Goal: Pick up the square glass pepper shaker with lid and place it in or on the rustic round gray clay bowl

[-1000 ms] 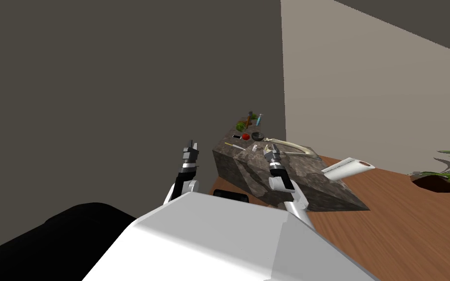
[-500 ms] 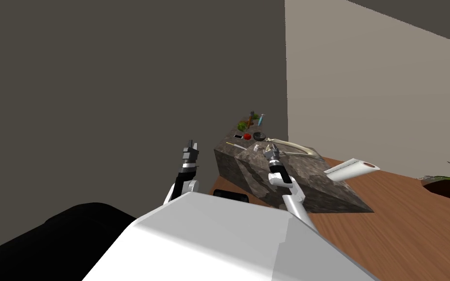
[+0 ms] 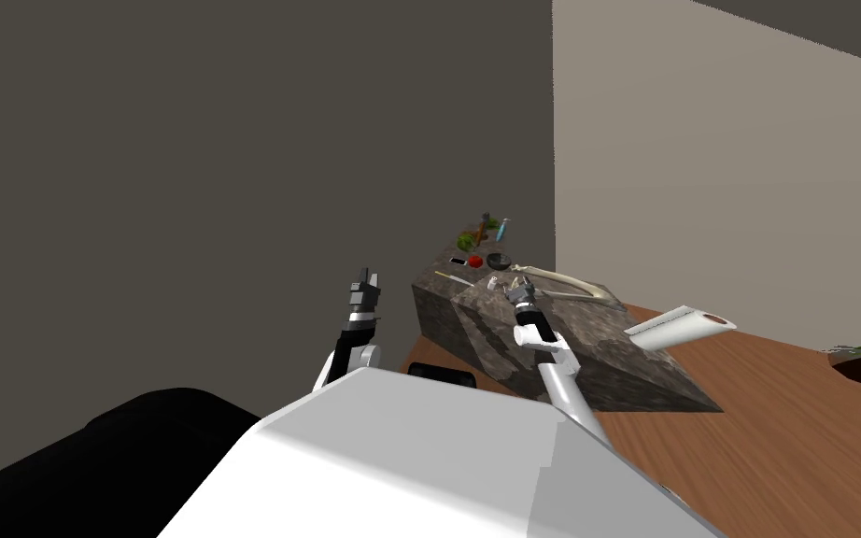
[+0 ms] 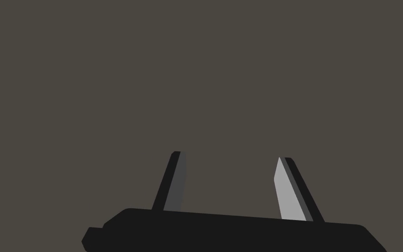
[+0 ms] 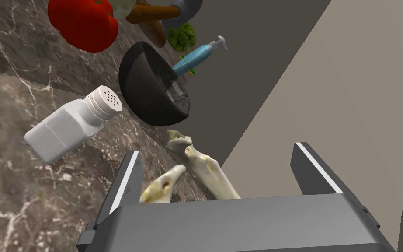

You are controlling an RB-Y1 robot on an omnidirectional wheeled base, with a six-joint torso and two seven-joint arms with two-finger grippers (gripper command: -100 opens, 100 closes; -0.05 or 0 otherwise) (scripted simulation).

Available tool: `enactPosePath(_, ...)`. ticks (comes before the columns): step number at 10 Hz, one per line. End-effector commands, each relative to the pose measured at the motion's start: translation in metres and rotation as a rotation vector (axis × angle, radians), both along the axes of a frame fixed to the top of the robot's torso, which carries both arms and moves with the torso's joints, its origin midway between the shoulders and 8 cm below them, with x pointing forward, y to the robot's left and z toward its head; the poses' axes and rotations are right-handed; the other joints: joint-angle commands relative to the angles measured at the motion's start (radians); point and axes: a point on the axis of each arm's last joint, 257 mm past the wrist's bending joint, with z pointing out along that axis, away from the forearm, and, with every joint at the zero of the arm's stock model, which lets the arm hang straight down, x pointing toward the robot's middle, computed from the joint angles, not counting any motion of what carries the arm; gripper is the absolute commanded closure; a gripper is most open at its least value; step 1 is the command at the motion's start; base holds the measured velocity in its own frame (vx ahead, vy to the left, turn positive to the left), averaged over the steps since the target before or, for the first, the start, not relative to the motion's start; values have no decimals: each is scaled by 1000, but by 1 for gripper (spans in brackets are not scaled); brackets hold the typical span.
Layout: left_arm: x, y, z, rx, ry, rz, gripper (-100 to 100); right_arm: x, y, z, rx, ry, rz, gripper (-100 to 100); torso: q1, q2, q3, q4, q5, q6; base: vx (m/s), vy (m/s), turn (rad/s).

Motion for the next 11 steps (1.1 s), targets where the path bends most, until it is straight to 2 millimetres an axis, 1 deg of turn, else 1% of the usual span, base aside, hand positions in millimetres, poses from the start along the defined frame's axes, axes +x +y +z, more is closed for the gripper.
enactPosePath(1,0,0,0,0,0,0,0,10,-7,-8,75,30,-16,-100,0,0,0,0,0,0,-16,-4,56)
enactPosePath(2,0,0,0,0,0,0,0,10,-7,-8,87,28,-16,-100,0,0,0,0,0,0,-13,-4,34)
enactPosePath(3,0,0,0,0,0,0,0,18,-12,-15,145,53,-31,-100,0,0,0,0,0,0,-14,-3,55)
enactPosePath(4,0,0,0,0,0,0,0,18,-12,-15,161,51,-31,-100,0,0,0,0,0,0,-11,-3,34)
enactPosePath(5,0,0,0,0,0,0,0,25,-16,-22,221,74,-46,-100,0,0,0,0,0,0,-13,-7,49)
enactPosePath(6,0,0,0,0,0,0,0,25,-16,-22,237,72,-46,-100,0,0,0,0,0,0,-9,-9,38)
enactPosePath(7,0,0,0,0,0,0,0,32,-19,-28,302,94,-61,-100,0,0,0,0,0,0,-10,-13,57)
enactPosePath(8,0,0,0,0,0,0,0,32,-19,-28,315,92,-61,-100,-1,-1,0,0,0,0,-7,-13,36)
enactPosePath(9,0,0,0,0,0,0,0,38,-20,-34,383,113,-75,-100,-1,-1,0,0,0,0,-7,-13,62)
enactPosePath(10,0,0,0,0,0,0,0,38,-20,-34,394,111,-75,-100,-1,-1,0,0,0,0,-5,-13,29)
enactPosePath(11,0,0,0,0,0,0,0,44,-20,-40,466,130,-88,-100,-1,-1,0,0,0,0,-3,-17,52)
